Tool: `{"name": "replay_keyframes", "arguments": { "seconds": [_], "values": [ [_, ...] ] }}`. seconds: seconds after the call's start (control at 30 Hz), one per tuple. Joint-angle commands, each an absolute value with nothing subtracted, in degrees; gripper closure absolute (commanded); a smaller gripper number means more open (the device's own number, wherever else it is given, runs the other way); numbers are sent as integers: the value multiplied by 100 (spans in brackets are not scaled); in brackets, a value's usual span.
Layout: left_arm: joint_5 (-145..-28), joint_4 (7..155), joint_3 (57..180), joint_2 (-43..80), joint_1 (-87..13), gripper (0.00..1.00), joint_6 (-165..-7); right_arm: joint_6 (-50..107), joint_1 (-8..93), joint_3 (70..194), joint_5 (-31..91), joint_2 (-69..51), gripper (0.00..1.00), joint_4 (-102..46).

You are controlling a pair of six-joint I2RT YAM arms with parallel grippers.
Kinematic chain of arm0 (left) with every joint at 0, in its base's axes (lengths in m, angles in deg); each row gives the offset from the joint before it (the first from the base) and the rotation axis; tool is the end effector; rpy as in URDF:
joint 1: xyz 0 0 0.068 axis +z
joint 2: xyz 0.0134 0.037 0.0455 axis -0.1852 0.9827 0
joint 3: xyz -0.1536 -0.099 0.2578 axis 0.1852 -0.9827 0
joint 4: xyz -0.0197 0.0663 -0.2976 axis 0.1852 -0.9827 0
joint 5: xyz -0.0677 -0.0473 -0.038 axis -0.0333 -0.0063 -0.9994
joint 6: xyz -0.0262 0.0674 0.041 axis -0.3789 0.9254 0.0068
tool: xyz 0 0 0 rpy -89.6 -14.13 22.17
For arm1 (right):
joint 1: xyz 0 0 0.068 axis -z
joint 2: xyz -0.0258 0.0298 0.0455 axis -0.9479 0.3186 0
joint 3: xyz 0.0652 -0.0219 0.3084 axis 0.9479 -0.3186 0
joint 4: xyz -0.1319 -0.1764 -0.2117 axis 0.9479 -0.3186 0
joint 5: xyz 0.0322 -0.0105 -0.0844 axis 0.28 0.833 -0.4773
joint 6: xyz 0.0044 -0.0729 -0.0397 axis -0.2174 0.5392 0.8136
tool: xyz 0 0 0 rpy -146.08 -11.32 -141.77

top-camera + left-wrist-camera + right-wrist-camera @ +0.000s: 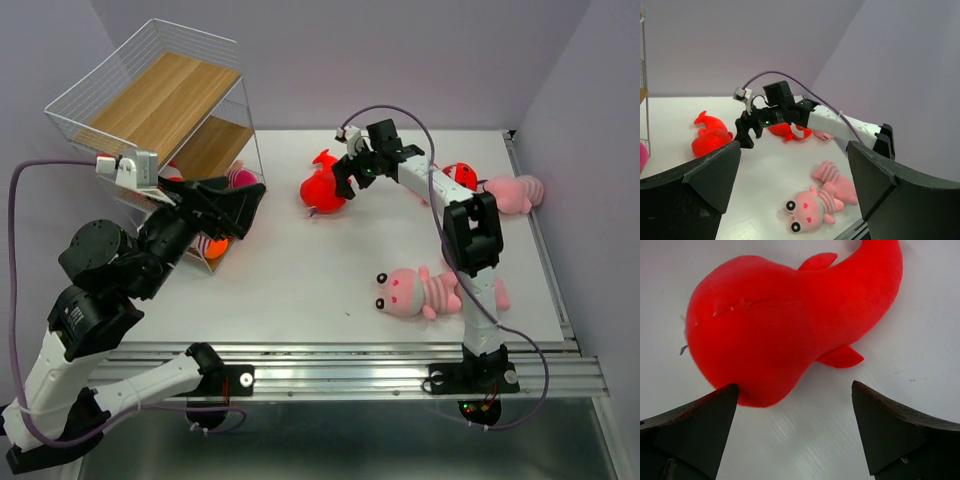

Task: Place and organize the stuffed toys onto the shelf
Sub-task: Grab a stuffed toy with the right arm

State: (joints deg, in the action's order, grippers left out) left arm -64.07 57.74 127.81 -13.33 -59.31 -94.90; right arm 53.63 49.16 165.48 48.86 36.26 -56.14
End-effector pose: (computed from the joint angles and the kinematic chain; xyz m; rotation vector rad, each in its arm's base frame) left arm 0.0967 -0.0829 0.5947 0.0983 1.3323 -0.8783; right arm 0.5394 0.2561 0.2350 -1.0134 2.0987 0.5831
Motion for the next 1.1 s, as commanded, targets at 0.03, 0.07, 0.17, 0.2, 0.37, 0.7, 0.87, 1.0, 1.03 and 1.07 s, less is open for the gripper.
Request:
{"name": "replay_keyframes", "arguments": {
  "seconds": [0.03,0.07,0.17,0.2,0.37,0.7,0.87,1.0,1.03,1.07],
  "values": [
    [-6478,5830,13065,-1145,-5936,1,-9331,5661,4629,17300,4198,4183,0,-4993],
    [-6478,5830,13057,-1110,-5936,1,-9331,5661,4628,17319,4111,4271,0,-4932],
    [-6478,5865,13013,-1030,-5936,1,-9322,5530,4628,17126,4249,4412,5,-4643],
    [-6495,5883,12995,-1013,-5936,1,-9313,5460,4628,17047,4337,4404,10,-4581],
    [-6566,5988,12907,-899,-5936,1,-9304,5143,4628,16923,5119,4439,43,-4501],
    [-6750,5988,12688,-1013,-5936,1,-9427,4906,4628,16739,5357,3931,60,-4466],
    [-6742,6015,12521,-1127,-5936,1,-9453,4686,4628,16930,5403,3604,13,-4343],
    [-6750,6050,12476,-1136,-5936,1,-9462,4528,4489,17414,5096,3822,0,-4316],
    [-6750,6041,12476,-1127,-5936,1,-9462,4545,4488,17511,5016,3885,0,-4316],
    [-6750,6041,12485,-1110,-5928,1,-9454,4571,4392,17625,4754,3937,0,-4282]
  ]
}}
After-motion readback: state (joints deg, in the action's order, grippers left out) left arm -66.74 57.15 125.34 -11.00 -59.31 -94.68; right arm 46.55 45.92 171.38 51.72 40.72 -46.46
